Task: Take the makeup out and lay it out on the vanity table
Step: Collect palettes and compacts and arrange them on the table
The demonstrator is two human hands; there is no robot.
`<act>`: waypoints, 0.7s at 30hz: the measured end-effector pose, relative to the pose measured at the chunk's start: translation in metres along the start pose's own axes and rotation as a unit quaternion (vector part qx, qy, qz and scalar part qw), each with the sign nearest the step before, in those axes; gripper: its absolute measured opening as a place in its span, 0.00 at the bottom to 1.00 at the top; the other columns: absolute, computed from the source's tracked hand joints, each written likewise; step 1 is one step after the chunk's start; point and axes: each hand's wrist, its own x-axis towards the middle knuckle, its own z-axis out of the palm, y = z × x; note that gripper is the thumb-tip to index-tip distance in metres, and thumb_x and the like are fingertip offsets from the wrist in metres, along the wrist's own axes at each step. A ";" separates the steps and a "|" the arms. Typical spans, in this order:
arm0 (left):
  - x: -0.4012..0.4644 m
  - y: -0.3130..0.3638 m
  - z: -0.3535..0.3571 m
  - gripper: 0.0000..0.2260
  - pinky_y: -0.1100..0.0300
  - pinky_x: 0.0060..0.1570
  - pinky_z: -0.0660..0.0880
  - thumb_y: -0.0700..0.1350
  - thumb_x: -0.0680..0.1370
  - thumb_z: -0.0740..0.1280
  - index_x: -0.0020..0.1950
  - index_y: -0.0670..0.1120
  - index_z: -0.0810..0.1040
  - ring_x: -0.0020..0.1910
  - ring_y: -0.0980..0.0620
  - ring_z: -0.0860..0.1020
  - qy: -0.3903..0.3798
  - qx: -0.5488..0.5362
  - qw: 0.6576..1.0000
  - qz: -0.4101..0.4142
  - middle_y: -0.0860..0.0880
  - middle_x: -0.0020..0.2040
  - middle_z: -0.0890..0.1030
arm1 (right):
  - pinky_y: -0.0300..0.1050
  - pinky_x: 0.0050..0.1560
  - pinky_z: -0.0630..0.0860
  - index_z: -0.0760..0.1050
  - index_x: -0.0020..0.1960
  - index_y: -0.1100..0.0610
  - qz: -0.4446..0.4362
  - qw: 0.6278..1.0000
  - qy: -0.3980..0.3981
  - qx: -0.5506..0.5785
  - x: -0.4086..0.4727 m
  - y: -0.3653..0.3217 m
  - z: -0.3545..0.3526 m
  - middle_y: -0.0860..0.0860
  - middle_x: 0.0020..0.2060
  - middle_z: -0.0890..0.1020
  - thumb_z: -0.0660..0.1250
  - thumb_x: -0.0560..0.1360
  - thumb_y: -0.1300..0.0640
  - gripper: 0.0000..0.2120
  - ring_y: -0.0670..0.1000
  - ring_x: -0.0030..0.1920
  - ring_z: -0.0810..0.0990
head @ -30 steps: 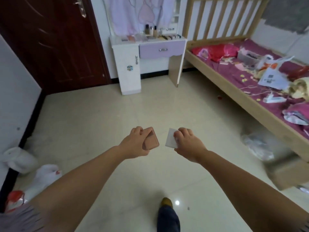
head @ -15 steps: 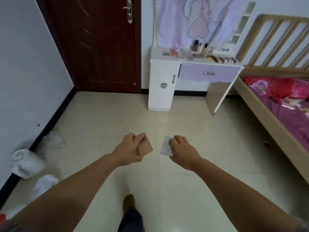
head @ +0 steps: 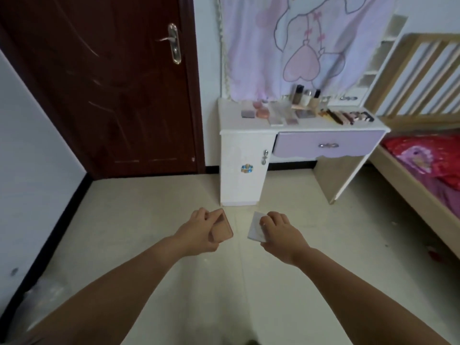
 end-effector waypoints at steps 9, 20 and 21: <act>0.240 -0.018 -0.044 0.39 0.56 0.61 0.70 0.51 0.71 0.69 0.76 0.53 0.51 0.64 0.48 0.63 -0.002 -0.020 1.000 0.020 0.47 0.63 0.62 | 0.49 0.57 0.73 0.64 0.64 0.56 0.005 1.000 0.007 -0.003 0.216 0.125 -0.033 0.53 0.65 0.66 0.67 0.72 0.50 0.25 0.56 0.65 0.63; 0.482 -0.062 -0.107 0.37 0.50 0.56 0.74 0.50 0.69 0.69 0.74 0.52 0.56 0.64 0.45 0.64 0.001 0.008 1.000 -0.002 0.45 0.62 0.64 | 0.52 0.58 0.72 0.65 0.62 0.56 -0.020 0.999 -0.028 -0.008 0.467 0.231 -0.082 0.54 0.62 0.67 0.69 0.71 0.50 0.25 0.57 0.63 0.65; 0.502 -0.070 -0.110 0.36 0.50 0.56 0.74 0.50 0.69 0.69 0.74 0.52 0.57 0.64 0.45 0.64 -0.002 0.016 1.000 0.003 0.45 0.62 0.64 | 0.51 0.58 0.72 0.65 0.62 0.55 -0.026 0.999 -0.031 -0.008 0.488 0.237 -0.081 0.54 0.62 0.67 0.69 0.70 0.50 0.25 0.57 0.63 0.65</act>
